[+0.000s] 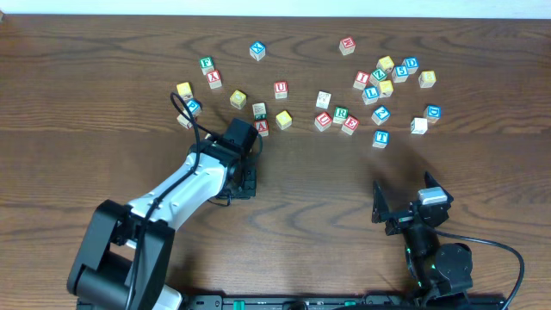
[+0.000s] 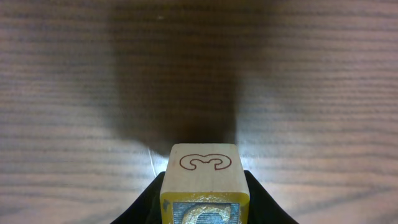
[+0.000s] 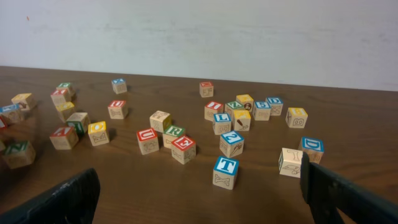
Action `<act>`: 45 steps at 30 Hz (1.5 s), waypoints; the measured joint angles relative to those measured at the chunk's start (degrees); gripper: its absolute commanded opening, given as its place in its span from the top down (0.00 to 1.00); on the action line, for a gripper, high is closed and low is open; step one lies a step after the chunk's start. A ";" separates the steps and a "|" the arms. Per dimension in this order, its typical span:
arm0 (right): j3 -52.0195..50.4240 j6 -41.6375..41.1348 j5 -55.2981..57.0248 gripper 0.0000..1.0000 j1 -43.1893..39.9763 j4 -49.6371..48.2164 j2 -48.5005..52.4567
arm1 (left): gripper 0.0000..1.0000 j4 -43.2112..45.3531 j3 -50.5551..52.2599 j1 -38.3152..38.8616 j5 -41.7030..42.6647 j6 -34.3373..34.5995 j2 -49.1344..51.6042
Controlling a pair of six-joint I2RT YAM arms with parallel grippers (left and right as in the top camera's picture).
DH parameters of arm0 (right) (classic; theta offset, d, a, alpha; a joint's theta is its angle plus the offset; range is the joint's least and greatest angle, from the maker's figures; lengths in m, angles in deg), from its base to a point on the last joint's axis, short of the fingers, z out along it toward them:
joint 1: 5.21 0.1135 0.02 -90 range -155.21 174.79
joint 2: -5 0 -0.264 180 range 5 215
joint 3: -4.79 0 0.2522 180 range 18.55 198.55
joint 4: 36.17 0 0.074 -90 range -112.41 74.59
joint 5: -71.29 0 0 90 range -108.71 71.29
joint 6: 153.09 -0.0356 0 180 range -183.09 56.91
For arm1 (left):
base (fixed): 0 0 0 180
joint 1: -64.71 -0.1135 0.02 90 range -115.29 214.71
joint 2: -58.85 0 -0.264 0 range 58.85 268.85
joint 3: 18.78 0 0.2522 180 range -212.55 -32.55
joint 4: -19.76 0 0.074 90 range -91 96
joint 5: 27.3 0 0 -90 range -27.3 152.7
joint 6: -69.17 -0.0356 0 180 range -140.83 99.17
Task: Spell out CORL
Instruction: 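Carry the yellow C block toward the open table below the blocks, then lower the yellow C block onto the table and open the left gripper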
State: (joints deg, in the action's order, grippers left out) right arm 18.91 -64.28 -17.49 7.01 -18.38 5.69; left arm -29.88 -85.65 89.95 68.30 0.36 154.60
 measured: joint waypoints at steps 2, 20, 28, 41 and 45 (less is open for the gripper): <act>0.00 0.00 -0.02 0.01 0.00 0.00 0.00 | 0.92 0.33 0.00 0.00 -0.20 0.02 0.68; 0.00 0.00 -0.02 0.01 0.00 0.00 0.00 | 0.93 2.89 0.00 0.00 -1.31 0.02 1.14; 0.00 0.00 -0.02 0.01 0.00 0.00 0.00 | 0.93 3.37 0.00 0.02 -1.31 0.02 1.14; 0.00 0.00 -0.02 0.01 -0.02 0.00 0.00 | 0.93 3.34 0.00 0.13 -1.31 0.02 1.62; 0.00 0.00 -0.02 0.01 -0.02 0.00 0.00 | 0.93 3.37 0.00 0.85 -1.31 0.02 2.01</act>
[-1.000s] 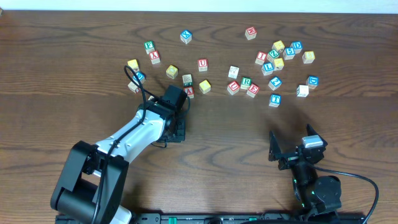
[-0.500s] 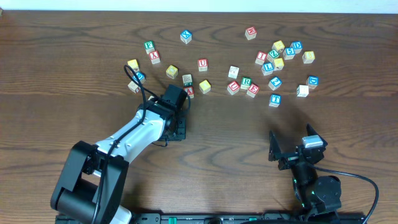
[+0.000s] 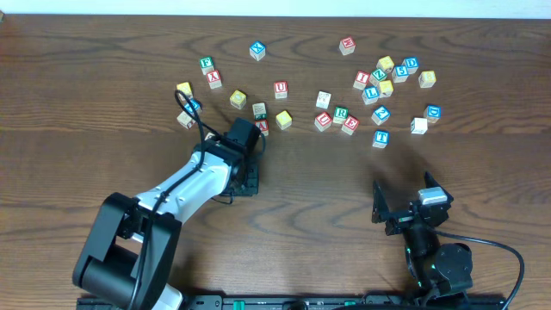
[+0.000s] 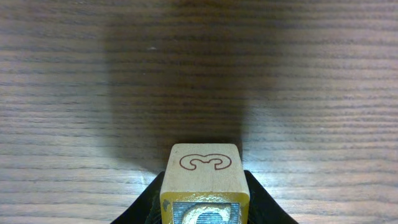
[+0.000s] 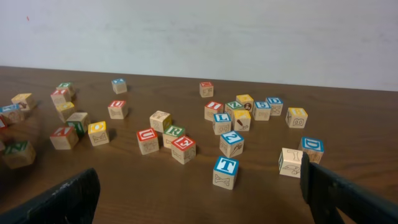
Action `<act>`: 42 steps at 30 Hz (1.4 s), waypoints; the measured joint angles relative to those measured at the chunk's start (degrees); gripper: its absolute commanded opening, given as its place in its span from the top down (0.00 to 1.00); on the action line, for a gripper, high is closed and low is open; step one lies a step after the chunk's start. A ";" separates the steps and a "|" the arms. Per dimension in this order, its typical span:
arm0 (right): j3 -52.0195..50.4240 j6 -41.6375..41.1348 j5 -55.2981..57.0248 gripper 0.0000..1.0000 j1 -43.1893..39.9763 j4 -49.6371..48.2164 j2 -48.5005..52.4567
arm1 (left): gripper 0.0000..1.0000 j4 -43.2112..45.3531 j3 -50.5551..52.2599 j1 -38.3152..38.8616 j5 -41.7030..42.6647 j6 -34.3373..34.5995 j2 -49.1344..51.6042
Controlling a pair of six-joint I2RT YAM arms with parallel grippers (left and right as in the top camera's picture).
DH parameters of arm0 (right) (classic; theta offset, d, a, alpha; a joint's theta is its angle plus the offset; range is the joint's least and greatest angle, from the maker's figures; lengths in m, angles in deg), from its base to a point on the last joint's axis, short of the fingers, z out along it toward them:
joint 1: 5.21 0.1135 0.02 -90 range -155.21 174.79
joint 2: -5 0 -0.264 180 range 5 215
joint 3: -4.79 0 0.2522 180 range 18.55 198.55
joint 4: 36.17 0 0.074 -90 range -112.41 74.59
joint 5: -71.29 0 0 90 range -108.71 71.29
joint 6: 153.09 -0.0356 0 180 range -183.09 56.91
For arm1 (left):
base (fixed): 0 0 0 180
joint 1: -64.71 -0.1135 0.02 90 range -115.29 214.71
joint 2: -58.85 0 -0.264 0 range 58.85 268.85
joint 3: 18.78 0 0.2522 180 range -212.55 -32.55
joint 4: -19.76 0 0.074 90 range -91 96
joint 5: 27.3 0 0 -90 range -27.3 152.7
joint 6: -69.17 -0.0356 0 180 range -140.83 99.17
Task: Spell out CORL
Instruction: 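Lower the yellow C block onto the table and open the left gripper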
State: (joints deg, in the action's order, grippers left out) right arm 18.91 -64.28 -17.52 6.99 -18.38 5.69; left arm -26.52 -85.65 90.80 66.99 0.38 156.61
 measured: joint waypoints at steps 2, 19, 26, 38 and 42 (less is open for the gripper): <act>0.00 0.00 0.00 0.01 0.02 0.00 0.00 | 0.93 0.04 0.00 0.44 0.00 0.00 0.09; 0.00 0.00 0.00 0.01 0.02 0.00 0.00 | 0.91 0.66 0.00 0.94 0.00 0.00 0.09; 0.00 0.00 0.00 0.01 0.02 0.00 0.00 | 0.92 0.76 0.00 0.94 0.00 0.00 0.09; 0.00 0.00 0.00 0.01 0.00 0.00 0.00 | 0.92 1.05 -0.02 0.94 -0.02 0.00 0.42; 0.00 0.00 0.00 0.01 0.02 0.00 0.00 | 0.91 1.09 -0.02 0.94 -0.04 0.00 0.50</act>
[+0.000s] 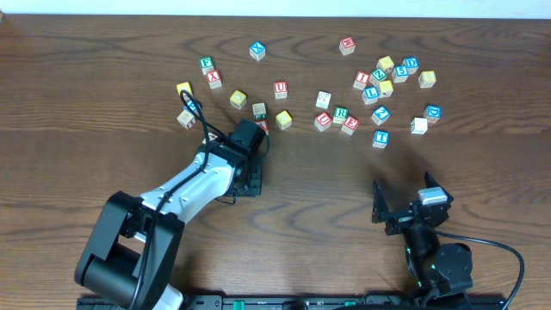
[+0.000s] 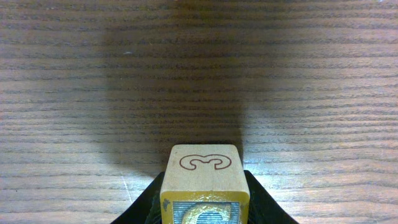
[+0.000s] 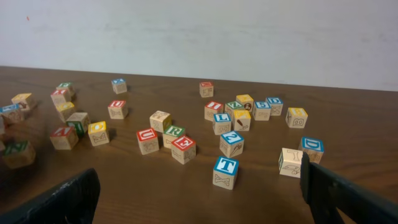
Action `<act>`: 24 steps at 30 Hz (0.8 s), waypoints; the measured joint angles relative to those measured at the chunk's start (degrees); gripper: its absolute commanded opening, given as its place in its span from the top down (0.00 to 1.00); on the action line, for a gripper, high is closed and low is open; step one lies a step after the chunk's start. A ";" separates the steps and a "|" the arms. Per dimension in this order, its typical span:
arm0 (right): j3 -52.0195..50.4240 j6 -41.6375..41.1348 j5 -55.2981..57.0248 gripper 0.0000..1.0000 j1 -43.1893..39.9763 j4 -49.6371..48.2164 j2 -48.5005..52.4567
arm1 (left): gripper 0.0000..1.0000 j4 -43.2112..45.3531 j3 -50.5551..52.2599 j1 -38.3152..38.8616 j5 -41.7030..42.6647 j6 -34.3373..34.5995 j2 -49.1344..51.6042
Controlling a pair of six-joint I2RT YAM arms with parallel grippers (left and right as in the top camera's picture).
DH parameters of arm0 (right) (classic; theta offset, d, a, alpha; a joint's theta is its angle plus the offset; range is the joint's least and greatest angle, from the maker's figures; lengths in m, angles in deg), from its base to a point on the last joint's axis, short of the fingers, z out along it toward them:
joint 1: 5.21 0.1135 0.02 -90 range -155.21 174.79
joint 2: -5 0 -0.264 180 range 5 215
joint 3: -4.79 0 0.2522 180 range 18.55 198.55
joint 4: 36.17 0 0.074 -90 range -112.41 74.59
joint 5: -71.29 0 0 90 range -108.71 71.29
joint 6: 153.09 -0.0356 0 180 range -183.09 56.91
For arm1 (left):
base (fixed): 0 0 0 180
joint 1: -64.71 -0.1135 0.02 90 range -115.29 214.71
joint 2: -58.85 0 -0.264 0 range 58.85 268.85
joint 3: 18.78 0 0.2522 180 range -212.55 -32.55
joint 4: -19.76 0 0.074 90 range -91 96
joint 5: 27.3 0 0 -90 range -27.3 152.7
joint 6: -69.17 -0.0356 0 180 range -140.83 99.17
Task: Spell out CORL
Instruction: 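Lower the yellow C block onto the table and open the left gripper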
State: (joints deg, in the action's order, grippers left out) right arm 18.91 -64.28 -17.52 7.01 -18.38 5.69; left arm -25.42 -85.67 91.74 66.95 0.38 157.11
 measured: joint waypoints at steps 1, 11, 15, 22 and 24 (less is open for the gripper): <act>0.00 0.00 0.00 0.01 -0.02 0.00 0.00 | 0.83 0.00 0.00 0.00 0.00 0.00 0.00; 0.00 0.00 0.00 0.01 0.00 0.00 0.00 | 0.63 -0.04 -0.15 0.02 -0.17 0.04 0.90; 0.00 0.00 0.00 0.01 0.00 0.00 0.00 | 0.54 -0.48 -0.28 0.04 -0.11 -0.02 0.92; 0.00 0.00 0.00 0.01 -0.02 0.00 0.00 | 0.44 -1.09 -0.50 0.04 -0.11 0.13 0.98; 0.00 0.00 0.00 0.01 0.00 0.00 0.00 | 0.42 -1.18 -0.59 0.04 -0.07 0.17 0.98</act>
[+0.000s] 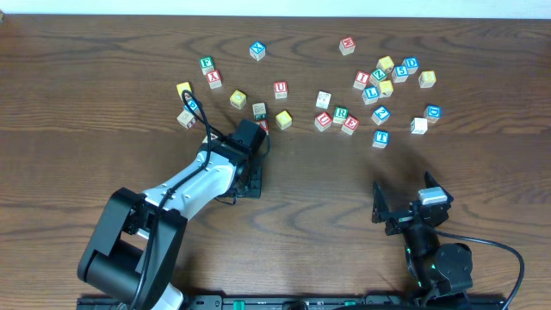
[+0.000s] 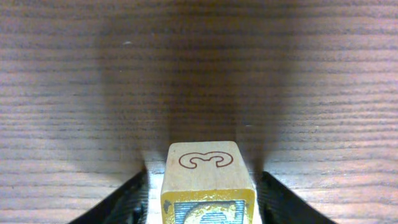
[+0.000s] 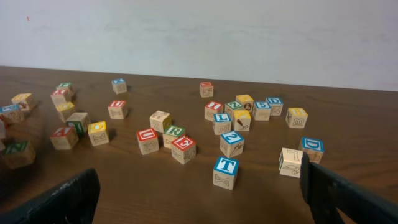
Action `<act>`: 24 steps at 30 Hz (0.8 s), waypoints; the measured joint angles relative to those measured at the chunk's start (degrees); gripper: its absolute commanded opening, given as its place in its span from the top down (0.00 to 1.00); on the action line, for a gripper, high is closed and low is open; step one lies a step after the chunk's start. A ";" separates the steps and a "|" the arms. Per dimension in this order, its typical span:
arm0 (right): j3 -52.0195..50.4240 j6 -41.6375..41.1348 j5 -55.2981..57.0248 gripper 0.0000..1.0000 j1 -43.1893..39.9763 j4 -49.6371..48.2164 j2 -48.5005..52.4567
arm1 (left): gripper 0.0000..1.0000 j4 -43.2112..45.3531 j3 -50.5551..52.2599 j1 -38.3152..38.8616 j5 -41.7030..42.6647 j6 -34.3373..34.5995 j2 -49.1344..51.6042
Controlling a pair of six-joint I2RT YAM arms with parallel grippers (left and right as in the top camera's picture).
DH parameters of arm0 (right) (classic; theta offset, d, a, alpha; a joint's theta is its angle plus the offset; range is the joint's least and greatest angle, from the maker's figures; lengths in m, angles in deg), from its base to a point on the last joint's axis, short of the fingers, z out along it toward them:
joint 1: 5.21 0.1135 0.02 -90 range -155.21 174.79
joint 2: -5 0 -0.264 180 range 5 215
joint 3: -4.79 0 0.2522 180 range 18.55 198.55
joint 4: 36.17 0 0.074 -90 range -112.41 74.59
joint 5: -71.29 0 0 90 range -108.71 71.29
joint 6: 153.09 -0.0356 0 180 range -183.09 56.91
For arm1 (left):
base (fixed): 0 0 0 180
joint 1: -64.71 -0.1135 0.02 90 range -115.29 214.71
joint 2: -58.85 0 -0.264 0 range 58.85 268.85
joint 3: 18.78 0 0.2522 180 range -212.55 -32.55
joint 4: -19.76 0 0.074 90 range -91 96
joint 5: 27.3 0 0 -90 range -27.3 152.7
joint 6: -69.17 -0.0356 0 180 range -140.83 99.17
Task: Spell out CORL
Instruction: 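Lower the yellow C block onto the table and open the left gripper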
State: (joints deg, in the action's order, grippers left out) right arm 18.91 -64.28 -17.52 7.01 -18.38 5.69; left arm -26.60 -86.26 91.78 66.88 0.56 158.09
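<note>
A yellow-edged wooden block (image 2: pixel 208 180) with a curly outline on its top face stands on the brown table (image 2: pixel 74 74). My left gripper (image 2: pixel 202 202) is open around it; a strip of table shows between the block and each black finger (image 2: pixel 124 200). In the overhead view the left gripper (image 1: pixel 250 179) covers this block. My right gripper (image 3: pixel 199 196) rests open and empty near the front edge, also seen in the overhead view (image 1: pixel 405 208). Among the loose letter blocks are a blue L (image 1: pixel 370 93), a green R (image 1: pixel 341 113) and a red one (image 1: pixel 323 120).
Several more letter blocks lie scattered across the far half of the table, a cluster at the left (image 1: pixel 211 90) and another at the right (image 1: pixel 396 77). A blue T block (image 3: pixel 226 172) sits closest to the right gripper. A white wall (image 3: pixel 199 31) backs the table.
The left gripper's fingers have spread away from the yellow-edged block, which now stands on the table between them. The right arm and the scattered blocks have not moved.
The left gripper was shut on the yellow-edged block over bare table in front of the left cluster at all three earlier moments, shifting only slightly. Now the block stands on the wood and the fingers are apart from it. The right gripper stayed open and still throughout.
</note>
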 measured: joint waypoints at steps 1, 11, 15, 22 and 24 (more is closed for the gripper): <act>0.00 0.00 0.00 0.01 0.00 0.00 0.00 | 0.40 -0.04 -0.02 0.00 0.09 0.02 0.02; 0.00 0.00 0.00 0.01 0.00 0.00 0.00 | 0.35 -4.70 -5.68 0.00 0.63 -0.52 -0.02; 0.00 0.00 0.02 0.01 0.00 0.00 0.00 | 0.34 -7.58 -9.51 0.00 0.81 -1.11 -1.22; 0.00 0.00 0.00 0.01 -0.02 0.00 0.00 | 0.22 -12.37 -15.82 0.00 1.09 -2.43 -7.30; 0.00 0.00 0.00 0.01 -0.02 0.00 0.00 | 0.17 -13.18 -17.38 0.00 1.09 -2.99 -8.94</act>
State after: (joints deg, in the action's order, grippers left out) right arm 18.91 -64.28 -17.52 6.99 -18.38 5.69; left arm -39.78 -103.63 91.78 67.98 -2.44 149.15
